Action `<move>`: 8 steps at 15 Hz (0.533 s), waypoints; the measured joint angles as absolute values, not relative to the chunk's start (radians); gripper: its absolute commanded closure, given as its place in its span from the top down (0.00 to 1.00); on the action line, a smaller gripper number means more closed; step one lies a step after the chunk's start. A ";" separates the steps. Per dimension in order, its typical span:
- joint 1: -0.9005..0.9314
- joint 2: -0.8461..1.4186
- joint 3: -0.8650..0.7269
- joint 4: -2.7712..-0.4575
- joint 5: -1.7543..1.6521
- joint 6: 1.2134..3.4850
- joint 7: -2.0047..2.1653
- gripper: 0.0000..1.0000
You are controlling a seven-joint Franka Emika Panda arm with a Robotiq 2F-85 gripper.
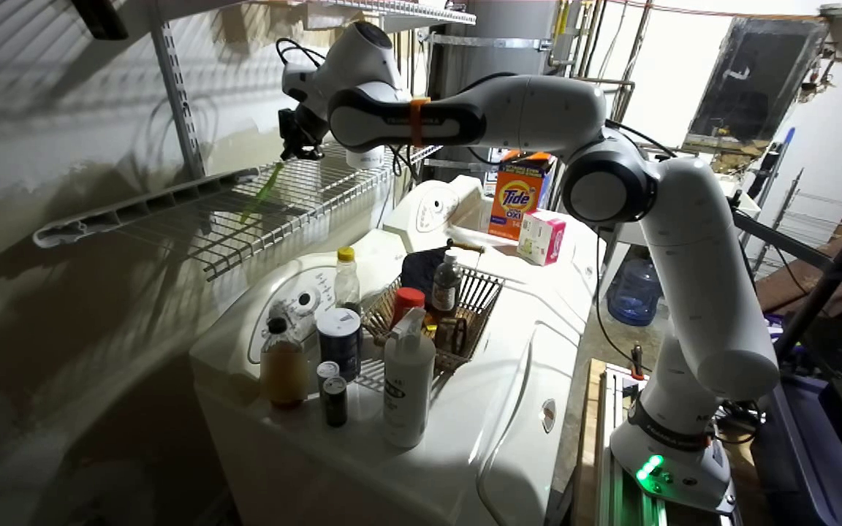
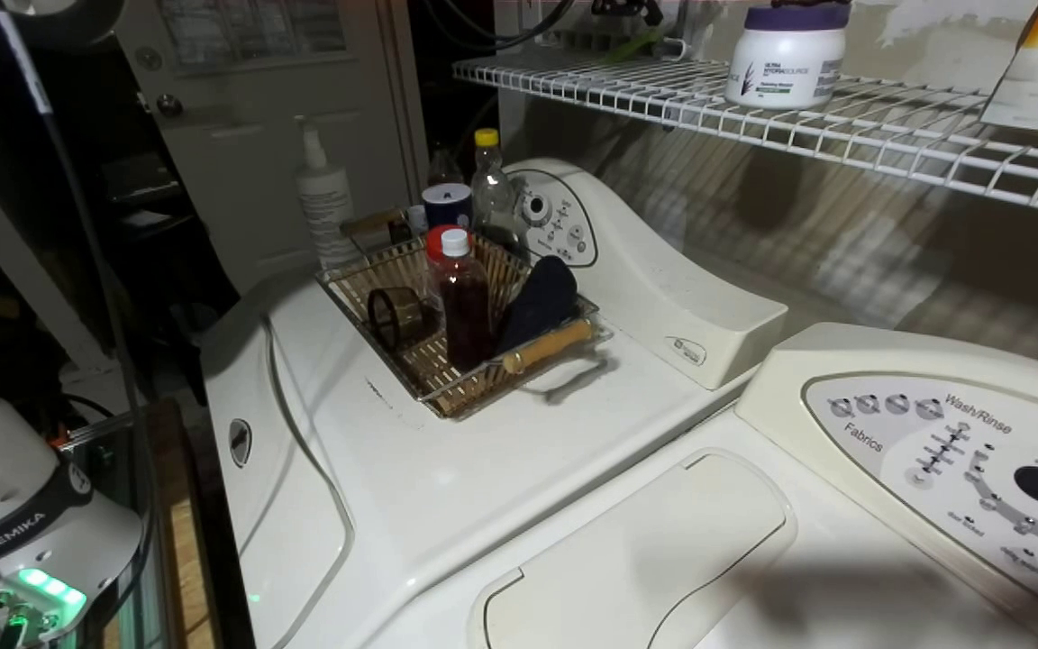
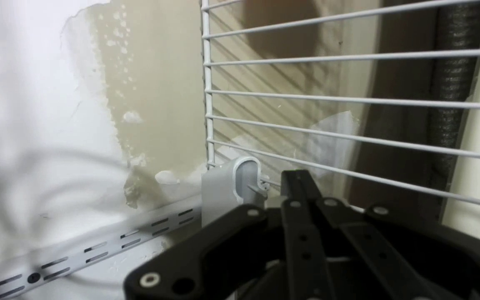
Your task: Move the green knife on the shelf to the right.
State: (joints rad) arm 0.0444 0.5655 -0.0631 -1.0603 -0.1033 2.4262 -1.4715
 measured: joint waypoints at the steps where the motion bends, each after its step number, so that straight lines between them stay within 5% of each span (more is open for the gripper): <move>1: 0.044 0.566 -0.069 -1.057 -0.103 2.426 -1.471 0.26; 2: 0.044 0.566 -0.073 -1.055 -0.103 2.426 -1.471 0.27; 8: 0.050 0.566 -0.077 -1.042 -0.103 2.419 -1.475 0.68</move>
